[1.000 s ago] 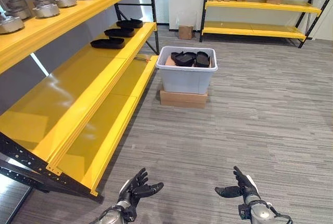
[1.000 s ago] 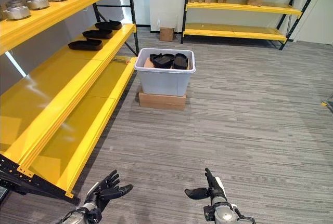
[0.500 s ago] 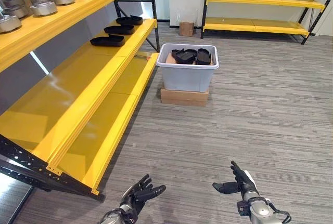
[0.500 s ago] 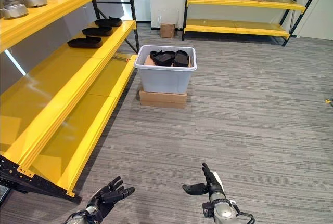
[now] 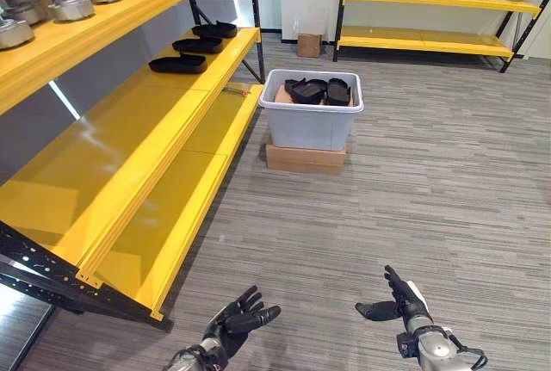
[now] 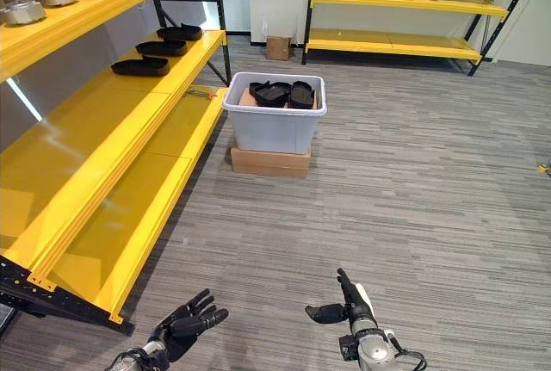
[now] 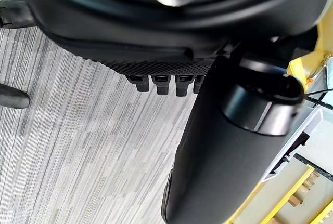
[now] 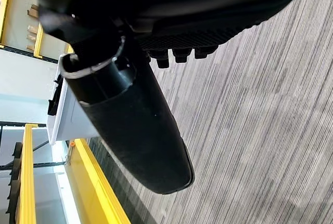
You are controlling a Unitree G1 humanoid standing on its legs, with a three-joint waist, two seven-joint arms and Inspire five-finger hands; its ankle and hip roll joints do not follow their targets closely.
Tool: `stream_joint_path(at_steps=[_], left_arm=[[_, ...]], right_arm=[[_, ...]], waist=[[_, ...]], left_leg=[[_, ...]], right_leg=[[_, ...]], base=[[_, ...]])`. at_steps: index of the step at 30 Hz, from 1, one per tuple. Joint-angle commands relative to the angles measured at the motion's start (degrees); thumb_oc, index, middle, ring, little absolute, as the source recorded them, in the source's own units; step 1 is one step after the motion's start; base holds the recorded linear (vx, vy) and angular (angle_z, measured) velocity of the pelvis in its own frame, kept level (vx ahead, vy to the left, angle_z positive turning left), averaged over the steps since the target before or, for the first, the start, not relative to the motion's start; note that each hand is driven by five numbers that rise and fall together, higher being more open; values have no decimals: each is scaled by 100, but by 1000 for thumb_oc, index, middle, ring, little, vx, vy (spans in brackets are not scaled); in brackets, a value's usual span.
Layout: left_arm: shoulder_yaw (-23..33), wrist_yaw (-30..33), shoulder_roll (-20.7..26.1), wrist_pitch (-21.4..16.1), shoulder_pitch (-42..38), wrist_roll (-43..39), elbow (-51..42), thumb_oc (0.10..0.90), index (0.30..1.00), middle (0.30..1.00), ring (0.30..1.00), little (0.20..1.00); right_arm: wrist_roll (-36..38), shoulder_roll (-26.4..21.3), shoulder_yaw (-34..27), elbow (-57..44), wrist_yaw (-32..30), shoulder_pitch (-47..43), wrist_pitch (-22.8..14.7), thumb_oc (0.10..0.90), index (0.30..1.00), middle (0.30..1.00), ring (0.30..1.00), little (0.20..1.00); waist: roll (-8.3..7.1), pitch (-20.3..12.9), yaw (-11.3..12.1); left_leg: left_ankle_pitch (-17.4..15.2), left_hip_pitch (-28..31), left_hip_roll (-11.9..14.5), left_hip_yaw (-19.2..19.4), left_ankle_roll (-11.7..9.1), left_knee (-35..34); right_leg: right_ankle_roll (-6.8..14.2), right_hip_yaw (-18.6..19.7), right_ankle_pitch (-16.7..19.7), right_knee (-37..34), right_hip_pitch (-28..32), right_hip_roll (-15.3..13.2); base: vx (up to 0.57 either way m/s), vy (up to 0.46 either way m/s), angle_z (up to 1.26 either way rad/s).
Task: Move parts from the plastic box to the shelf.
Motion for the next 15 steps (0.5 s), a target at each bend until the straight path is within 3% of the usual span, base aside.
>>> stream_joint_path(at_steps=[1,3,9,10,12,13,15], left_arm=[[119,44,342,-260,-443,-62,-217,900,1000,1000,1000,1000],[185,-76,377,-109,-432,44,-127,900,1000,1000,1000,1000],[173,-161,386,-107,-484,120,-29,900,1000,1000,1000,1000],[105,-132,399,-85,-554,107,-43,900,1000,1000,1000,1000],[53,-80,416,-99,-597,95,-55,900,1000,1000,1000,1000],[28,-10,425,-63,-614,35,-84,900,1000,1000,1000,1000],[24,58,418,-43,-598,40,-80,900,1000,1000,1000,1000]], right_arm=[[196,-283,-332,-384,-124,-540,-609,900,1000,1000,1000,1000],[193,-310,-387,-382,10,-535,-542,900,1000,1000,1000,1000],[356,-199,-417,-285,18,-547,-474,900,1000,1000,1000,1000],[399,-184,-400,-302,-9,-574,-472,900,1000,1000,1000,1000],[409,-169,-376,-346,-42,-596,-481,900,1000,1000,1000,1000],[390,-161,-353,-378,-33,-611,-519,900,1000,1000,1000,1000],[364,-163,-362,-358,-30,-622,-571,900,1000,1000,1000,1000]], waist=[[-116,-95,86],[-115,-88,93],[-66,-33,55],[-50,36,25],[-10,116,20],[31,218,26],[36,294,8]], left_leg=[[-432,314,314,-143,-261,178],[-450,296,284,-161,-228,199],[-557,171,149,-178,-22,363],[-668,194,55,-266,64,375],[-688,181,2,-287,148,361],[-724,210,-47,-282,199,356],[-765,294,-84,-305,191,331]], right_leg=[[451,93,-49,511,-267,-504],[475,109,-43,561,-307,-540],[451,215,-270,1368,-579,-491],[536,266,-359,2063,-772,-486],[583,240,-197,2943,-1156,-563],[624,148,8,3714,-1544,-709],[660,77,168,3808,-1764,-771]], base=[[29,84,6],[37,143,5],[28,187,1],[42,207,2],[24,230,5],[30,185,3],[83,86,-1]])
